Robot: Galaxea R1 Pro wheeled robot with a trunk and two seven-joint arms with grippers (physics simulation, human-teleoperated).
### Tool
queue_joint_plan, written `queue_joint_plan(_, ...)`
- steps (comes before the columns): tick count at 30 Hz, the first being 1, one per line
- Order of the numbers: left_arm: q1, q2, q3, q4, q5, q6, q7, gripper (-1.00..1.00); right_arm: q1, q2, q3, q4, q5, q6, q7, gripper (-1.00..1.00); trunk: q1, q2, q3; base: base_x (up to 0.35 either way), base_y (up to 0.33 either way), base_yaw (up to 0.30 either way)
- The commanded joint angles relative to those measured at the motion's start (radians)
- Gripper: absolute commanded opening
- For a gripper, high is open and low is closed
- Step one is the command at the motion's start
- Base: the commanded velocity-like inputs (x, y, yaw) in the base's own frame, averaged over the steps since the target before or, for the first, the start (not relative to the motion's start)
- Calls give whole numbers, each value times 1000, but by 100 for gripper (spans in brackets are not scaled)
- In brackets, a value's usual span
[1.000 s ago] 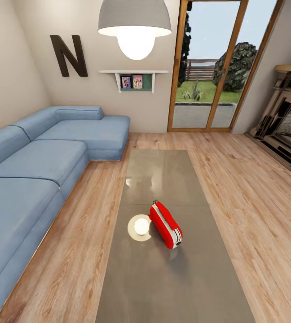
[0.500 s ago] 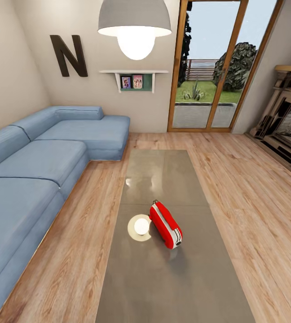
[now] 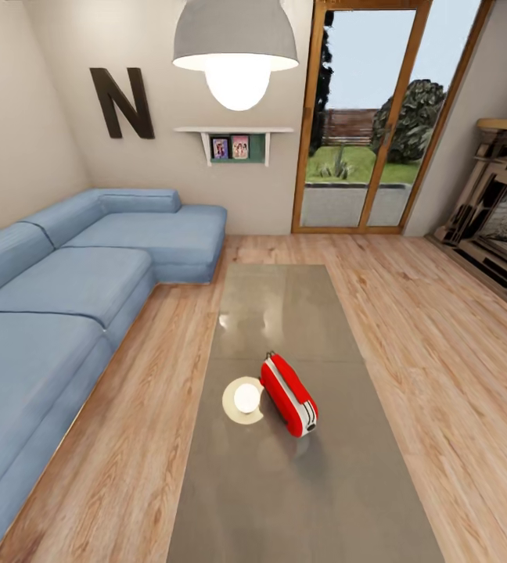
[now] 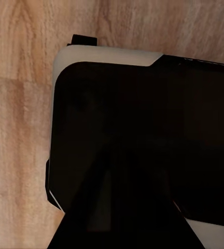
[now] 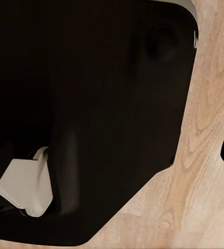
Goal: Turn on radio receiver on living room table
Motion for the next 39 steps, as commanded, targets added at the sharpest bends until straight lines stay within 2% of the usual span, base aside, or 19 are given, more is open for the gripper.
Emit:
queue_joint_plan(1, 0, 0, 0, 0, 0, 0, 0, -100, 0, 1, 0, 0, 0, 0, 0, 100, 0, 0, 2, 0, 0, 66)
queue_joint_plan(20, 0, 0, -1, 0, 1, -1, 0, -100, 0, 0, 0, 0, -1, 0, 0, 100, 0, 0, 31, 0, 0, 101)
queue_joint_plan(39, 0, 2, -1, 0, 0, -1, 0, -100, 0, 0, 0, 0, -1, 1, 0, 100, 0, 0, 61, 0, 0, 6)
